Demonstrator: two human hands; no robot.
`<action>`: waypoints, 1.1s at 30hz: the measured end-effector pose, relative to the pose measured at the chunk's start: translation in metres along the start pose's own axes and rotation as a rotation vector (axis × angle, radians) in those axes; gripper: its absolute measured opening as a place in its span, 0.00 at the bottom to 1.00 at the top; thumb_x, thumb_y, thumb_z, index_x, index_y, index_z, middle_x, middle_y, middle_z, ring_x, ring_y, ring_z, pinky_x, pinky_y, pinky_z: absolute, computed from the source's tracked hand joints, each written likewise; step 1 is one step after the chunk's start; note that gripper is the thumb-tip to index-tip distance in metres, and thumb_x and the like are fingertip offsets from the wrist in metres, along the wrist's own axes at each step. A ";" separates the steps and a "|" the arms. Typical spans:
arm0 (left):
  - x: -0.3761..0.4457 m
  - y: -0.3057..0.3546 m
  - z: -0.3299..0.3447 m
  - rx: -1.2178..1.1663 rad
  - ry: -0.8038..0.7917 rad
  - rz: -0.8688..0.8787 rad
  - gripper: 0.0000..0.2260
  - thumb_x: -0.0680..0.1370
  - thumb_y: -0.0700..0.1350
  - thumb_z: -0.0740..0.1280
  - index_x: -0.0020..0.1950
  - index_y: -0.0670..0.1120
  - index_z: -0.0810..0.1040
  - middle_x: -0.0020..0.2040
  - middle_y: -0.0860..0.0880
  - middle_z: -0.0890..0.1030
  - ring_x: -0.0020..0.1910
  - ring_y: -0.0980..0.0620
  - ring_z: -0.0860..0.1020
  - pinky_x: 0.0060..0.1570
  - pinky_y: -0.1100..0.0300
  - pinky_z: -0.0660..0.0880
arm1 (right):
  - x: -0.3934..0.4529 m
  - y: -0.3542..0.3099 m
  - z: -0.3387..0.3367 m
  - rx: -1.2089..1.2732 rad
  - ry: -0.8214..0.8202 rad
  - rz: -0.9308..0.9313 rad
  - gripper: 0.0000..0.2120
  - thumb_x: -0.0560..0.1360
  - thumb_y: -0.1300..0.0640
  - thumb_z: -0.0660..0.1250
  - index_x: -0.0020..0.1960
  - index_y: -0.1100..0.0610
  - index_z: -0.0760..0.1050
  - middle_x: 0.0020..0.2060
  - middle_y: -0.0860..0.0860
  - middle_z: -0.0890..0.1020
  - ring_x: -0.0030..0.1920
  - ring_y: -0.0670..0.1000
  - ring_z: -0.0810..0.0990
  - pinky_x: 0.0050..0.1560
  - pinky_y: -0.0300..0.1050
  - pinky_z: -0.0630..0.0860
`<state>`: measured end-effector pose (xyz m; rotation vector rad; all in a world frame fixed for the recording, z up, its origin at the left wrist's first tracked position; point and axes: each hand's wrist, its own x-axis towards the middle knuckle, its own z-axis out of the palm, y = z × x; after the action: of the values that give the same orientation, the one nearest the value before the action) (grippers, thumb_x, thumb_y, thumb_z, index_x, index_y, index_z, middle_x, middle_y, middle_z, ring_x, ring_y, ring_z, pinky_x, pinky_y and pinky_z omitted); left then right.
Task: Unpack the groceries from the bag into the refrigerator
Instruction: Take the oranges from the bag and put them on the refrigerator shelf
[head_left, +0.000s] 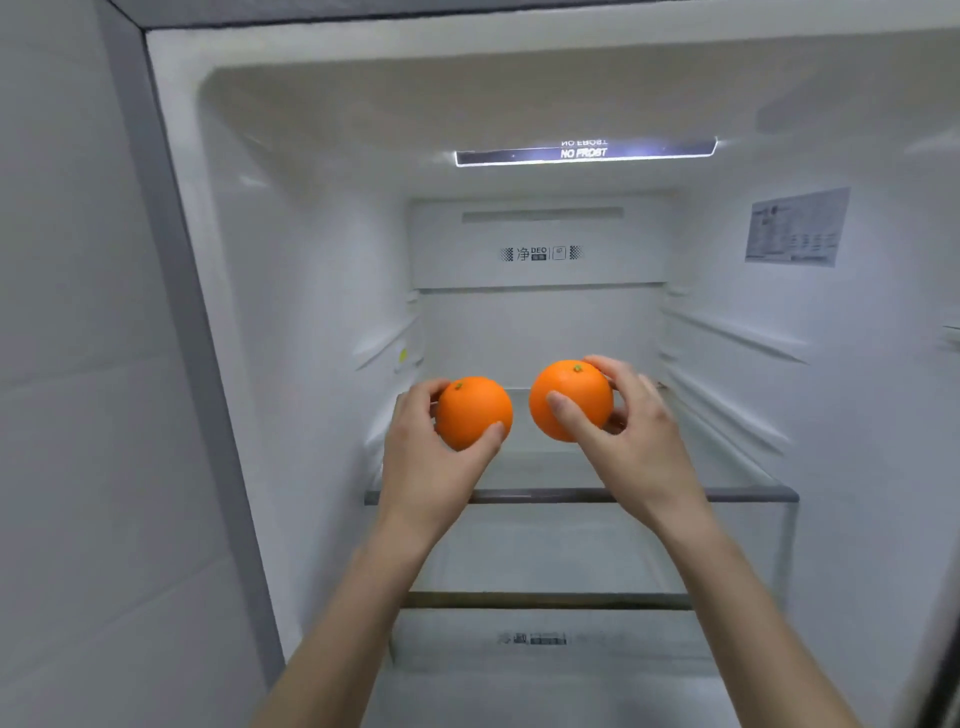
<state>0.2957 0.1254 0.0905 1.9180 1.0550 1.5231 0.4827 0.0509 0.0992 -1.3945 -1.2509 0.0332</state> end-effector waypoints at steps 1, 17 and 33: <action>0.008 -0.005 0.004 0.016 -0.006 -0.017 0.29 0.70 0.52 0.81 0.67 0.54 0.73 0.62 0.56 0.74 0.59 0.54 0.77 0.55 0.61 0.75 | 0.008 0.004 0.006 -0.023 0.002 0.010 0.26 0.74 0.39 0.74 0.69 0.43 0.73 0.59 0.46 0.75 0.57 0.50 0.80 0.54 0.42 0.78; 0.036 -0.035 0.028 0.183 -0.039 -0.064 0.29 0.72 0.53 0.77 0.70 0.50 0.73 0.64 0.50 0.78 0.61 0.48 0.78 0.57 0.55 0.75 | 0.039 0.033 0.045 -0.204 -0.176 0.106 0.26 0.74 0.41 0.74 0.69 0.48 0.75 0.61 0.49 0.80 0.57 0.54 0.81 0.59 0.51 0.79; 0.041 -0.032 0.018 0.259 -0.114 -0.085 0.35 0.74 0.56 0.74 0.77 0.51 0.65 0.73 0.47 0.70 0.69 0.45 0.73 0.62 0.51 0.74 | 0.040 0.033 0.046 -0.320 -0.264 0.085 0.39 0.73 0.31 0.69 0.79 0.43 0.63 0.71 0.50 0.76 0.68 0.55 0.77 0.68 0.58 0.75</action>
<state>0.3073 0.1792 0.0863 2.0741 1.3165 1.2655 0.4906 0.1183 0.0861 -1.7636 -1.4595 0.0803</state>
